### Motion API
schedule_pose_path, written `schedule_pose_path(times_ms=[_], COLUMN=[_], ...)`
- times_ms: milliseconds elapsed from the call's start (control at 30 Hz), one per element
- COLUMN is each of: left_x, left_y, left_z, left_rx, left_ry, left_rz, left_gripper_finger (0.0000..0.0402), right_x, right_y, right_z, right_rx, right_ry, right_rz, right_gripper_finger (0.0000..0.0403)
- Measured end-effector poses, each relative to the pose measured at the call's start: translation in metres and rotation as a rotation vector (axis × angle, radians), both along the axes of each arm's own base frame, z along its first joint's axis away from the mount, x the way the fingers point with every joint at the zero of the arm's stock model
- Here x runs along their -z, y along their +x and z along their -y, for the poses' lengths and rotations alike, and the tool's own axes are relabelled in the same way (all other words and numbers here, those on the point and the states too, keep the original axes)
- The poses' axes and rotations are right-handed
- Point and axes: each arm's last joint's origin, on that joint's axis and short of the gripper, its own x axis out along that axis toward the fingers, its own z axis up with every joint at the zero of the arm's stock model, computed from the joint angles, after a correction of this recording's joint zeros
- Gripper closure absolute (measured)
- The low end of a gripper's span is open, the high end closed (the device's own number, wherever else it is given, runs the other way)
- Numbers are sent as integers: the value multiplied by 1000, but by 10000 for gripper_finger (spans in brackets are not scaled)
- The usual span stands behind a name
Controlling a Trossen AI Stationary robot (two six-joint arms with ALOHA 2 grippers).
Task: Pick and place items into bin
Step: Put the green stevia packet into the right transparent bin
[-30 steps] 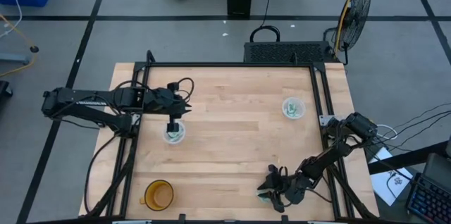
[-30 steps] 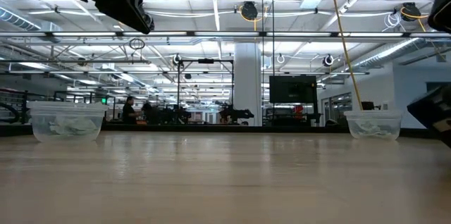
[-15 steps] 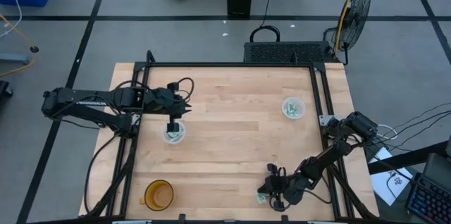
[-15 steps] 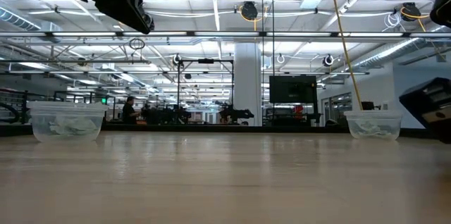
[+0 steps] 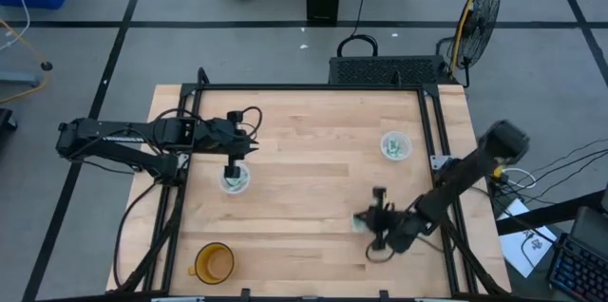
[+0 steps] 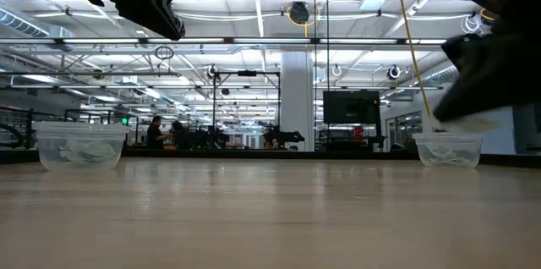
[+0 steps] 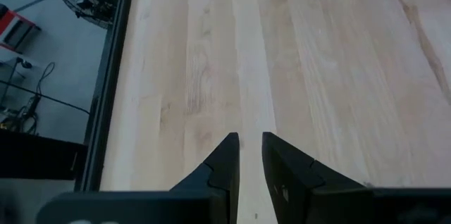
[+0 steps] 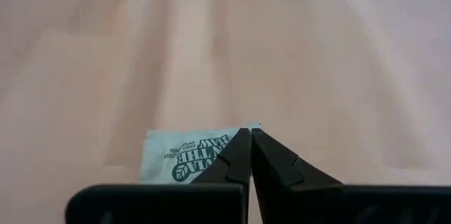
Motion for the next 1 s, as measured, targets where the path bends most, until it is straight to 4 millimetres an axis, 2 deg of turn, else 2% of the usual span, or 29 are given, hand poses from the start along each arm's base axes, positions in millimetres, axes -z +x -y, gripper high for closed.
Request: schedule_pose_path(times_ms=[200,333,467,600,833,1000], left_x=[0,0,0,0,0,0], left_y=[0,0,0,0,0,0], left_z=[0,0,0,0,0,0], left_rx=[-1,-4,-18,-19,-19,-20], left_ry=[-1,-4,-20,-21,-20,-22], left_rz=[4,4,8,8,8,9], left_gripper_finger=[332,332,332,332,332,332], right_x=[-49,-63,-67,-70,-64,-43], right_y=[-21,-46,-72,-79,-74,-80], right_z=[55,94,124,136,141,149], right_rx=[212,370,608,769,803,922], right_ry=[-137,-205,-178,-108,-21,-43], right_rz=[21,-73,-139,-104,-209,-221], right_gripper_finger=[402,402,402,402,402,397])
